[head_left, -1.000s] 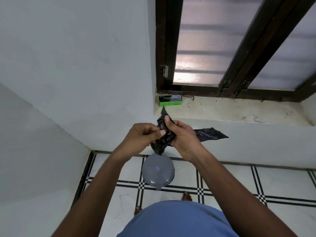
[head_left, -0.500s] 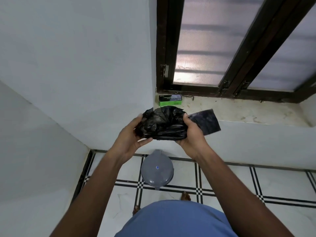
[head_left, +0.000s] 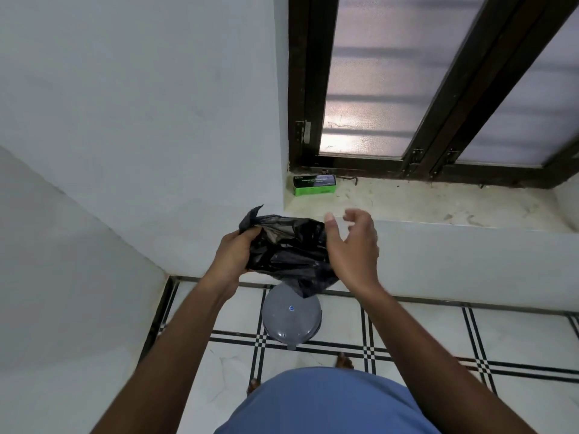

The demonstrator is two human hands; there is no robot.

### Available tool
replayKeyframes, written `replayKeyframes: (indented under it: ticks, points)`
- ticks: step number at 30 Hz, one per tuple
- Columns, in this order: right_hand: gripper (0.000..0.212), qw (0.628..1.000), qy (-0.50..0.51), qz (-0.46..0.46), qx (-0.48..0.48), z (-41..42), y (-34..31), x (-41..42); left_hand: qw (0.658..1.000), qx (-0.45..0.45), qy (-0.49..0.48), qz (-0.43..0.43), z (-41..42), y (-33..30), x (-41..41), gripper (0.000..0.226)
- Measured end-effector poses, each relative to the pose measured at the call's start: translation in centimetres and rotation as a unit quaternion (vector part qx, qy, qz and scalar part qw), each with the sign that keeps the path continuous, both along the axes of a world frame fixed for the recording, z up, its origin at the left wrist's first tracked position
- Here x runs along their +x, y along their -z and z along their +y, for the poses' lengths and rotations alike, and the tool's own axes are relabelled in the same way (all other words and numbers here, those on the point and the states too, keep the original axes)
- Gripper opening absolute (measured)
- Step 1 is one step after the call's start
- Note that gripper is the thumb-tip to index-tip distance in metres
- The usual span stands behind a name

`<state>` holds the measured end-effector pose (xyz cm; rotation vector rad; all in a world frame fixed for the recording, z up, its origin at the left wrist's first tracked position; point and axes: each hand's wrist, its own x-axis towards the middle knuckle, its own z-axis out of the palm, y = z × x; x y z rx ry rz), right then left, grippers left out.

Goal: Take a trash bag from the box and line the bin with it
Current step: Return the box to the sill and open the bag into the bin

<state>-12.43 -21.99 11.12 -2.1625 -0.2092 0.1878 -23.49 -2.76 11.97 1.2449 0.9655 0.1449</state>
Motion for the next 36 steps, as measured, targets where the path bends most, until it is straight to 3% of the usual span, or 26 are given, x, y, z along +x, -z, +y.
replayKeyframes:
  ticks: [2,4,5,8,10,13,18,21,24,26,28,30,32,34,36]
  points:
    - [0.067,0.993,-0.084,-0.075,0.023,0.3,-1.3,-0.5,0.999,0.023,0.032,-0.006,-0.2,-0.1,0.0,0.025]
    - [0.084,0.984,-0.174,-0.043,0.020,1.0,-2.1,-0.5,0.997,0.034,0.061,-0.014,-0.4,-0.2,0.1,0.027]
    - [0.083,0.979,-0.203,-0.017,0.009,1.3,-2.0,-0.3,0.997,0.030,0.069,-0.020,-0.5,-0.3,0.2,0.028]
    - [0.038,0.972,-0.233,0.029,0.006,1.9,-1.4,0.5,0.998,0.022,0.054,-0.036,-0.8,-0.7,0.4,0.027]
    - [0.040,0.961,-0.205,0.141,0.117,2.1,-1.6,0.6,0.998,0.019,0.042,-0.040,-0.9,-1.0,0.4,0.026]
    - [0.035,0.901,-0.099,0.326,0.267,1.5,-2.3,1.2,0.999,-0.003,0.011,-0.036,-0.3,-0.9,-0.2,0.027]
    - [0.048,0.879,0.071,0.376,0.284,1.0,-0.5,2.5,0.998,-0.034,-0.044,-0.021,0.5,0.2,-0.9,0.029]
    - [0.056,0.865,0.025,0.406,0.292,0.7,-0.1,2.0,0.996,-0.070,-0.038,-0.035,-0.2,0.1,-0.9,0.033]
    - [0.048,0.892,-0.110,0.369,0.236,-0.4,-0.2,2.0,0.994,-0.103,-0.030,-0.021,-0.1,-0.5,-1.1,0.032]
    - [0.030,0.951,-0.196,0.225,0.078,-1.2,0.4,2.6,0.992,-0.114,-0.045,-0.010,0.6,-0.5,-1.4,0.032]
    - [0.027,0.967,-0.198,0.045,-0.154,-1.8,1.6,3.0,0.991,-0.114,-0.062,-0.020,0.9,-0.4,-1.4,0.032]
    - [0.028,0.960,-0.147,-0.050,-0.233,-2.1,2.2,2.8,0.993,-0.108,-0.045,-0.023,0.6,-0.7,-1.3,0.032]
    - [0.023,0.971,-0.140,-0.026,-0.194,-2.0,2.5,2.7,0.996,-0.083,0.012,-0.017,0.3,-0.9,-1.4,0.031]
    - [0.020,0.980,-0.147,0.116,-0.060,-1.7,2.3,2.9,0.996,-0.043,0.076,0.005,0.5,-0.6,-1.7,0.032]
    - [0.030,0.950,-0.150,0.258,0.088,-1.7,1.6,2.8,0.992,0.023,0.120,0.031,0.7,0.1,-1.9,0.026]
